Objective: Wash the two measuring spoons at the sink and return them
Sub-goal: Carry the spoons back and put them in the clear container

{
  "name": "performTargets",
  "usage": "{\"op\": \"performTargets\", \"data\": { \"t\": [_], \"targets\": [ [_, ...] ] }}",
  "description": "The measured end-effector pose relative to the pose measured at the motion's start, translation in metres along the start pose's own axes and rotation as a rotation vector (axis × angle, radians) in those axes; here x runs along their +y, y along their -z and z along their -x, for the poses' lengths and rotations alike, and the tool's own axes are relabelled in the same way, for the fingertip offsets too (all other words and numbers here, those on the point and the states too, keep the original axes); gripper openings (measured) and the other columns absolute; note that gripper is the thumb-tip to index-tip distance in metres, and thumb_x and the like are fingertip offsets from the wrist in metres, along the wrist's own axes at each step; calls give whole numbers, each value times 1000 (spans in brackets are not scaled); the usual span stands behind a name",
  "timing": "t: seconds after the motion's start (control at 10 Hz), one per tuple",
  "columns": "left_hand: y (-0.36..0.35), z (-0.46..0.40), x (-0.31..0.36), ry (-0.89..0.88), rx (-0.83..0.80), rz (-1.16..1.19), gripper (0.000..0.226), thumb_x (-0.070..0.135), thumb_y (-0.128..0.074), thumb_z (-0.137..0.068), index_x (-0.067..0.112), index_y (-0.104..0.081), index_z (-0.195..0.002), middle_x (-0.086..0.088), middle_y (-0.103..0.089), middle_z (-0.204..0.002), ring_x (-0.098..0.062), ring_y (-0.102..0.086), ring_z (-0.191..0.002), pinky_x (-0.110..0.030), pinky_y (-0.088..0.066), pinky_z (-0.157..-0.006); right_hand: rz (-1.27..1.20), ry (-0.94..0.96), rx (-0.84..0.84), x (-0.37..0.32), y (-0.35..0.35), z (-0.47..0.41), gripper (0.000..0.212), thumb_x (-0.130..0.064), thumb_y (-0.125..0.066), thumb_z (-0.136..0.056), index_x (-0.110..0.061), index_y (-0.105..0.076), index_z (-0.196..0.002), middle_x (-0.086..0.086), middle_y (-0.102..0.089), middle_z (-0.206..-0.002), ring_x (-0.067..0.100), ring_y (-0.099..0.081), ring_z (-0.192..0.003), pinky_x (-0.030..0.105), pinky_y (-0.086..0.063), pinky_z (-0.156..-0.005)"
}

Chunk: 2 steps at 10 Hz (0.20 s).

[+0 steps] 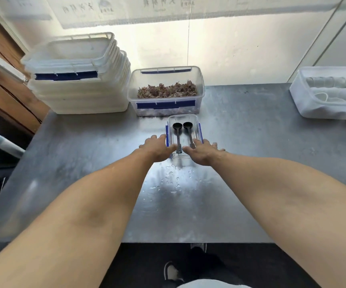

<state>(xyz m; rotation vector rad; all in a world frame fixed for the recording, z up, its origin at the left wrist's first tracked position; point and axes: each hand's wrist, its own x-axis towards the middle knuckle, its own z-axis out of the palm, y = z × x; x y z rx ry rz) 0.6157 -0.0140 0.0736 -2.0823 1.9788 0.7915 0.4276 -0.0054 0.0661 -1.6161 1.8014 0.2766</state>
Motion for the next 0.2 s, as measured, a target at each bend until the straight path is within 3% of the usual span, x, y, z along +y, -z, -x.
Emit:
{"op": "performTargets", "data": {
  "t": [0.2],
  "targets": [
    [-22, 35, -20, -20, -104, -103, 88, 81, -33, -87, 28, -23, -156, -14, -29, -162, -35, -31, -146, -58, -29, -116, 14, -6, 36, 6, -22, 39, 85, -81, -24, -86, -39, -6, -158, 3, 4, -169, 38, 7, -153, 67, 1, -115]
  ]
}}
